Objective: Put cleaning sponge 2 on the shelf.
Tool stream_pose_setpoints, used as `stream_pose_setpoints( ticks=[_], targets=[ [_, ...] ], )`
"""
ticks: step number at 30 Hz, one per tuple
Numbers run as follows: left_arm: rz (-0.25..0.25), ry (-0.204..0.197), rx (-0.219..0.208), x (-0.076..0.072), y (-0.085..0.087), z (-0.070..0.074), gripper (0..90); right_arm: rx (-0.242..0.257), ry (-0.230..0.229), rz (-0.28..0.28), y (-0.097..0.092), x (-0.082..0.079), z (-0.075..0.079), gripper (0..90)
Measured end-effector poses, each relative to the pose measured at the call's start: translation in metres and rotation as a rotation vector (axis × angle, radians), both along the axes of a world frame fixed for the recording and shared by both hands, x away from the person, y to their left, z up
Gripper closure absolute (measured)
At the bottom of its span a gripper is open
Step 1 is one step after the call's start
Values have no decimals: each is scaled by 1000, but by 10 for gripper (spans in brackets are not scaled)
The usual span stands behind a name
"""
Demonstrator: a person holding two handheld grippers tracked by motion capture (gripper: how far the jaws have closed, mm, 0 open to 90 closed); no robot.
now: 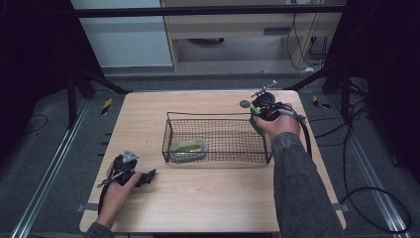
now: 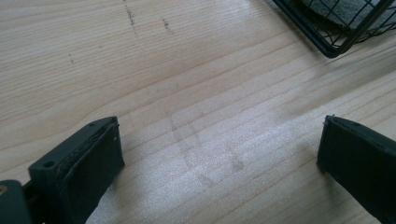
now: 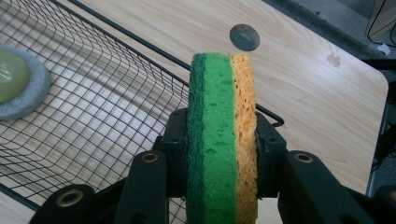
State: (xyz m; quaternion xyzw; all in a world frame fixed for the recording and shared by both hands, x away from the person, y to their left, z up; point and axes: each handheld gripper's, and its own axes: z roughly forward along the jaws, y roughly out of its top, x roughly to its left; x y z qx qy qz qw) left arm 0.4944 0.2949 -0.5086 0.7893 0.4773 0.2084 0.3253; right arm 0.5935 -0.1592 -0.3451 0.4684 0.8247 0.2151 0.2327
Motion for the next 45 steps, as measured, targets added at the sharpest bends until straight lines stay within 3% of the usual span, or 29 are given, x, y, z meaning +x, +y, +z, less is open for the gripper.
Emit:
stream_pose_setpoints(
  ticks=[14,31,45],
  targets=[
    [-1,0,0,0,0,0,0,-20,49,-3,-3,6,-18,644],
    [-2,0,0,0,0,0,0,1,60,-30,-9,9,-27,642],
    [-5,0,0,0,0,0,0,-12,79,-36,-8,15,-46,642]
  ],
)
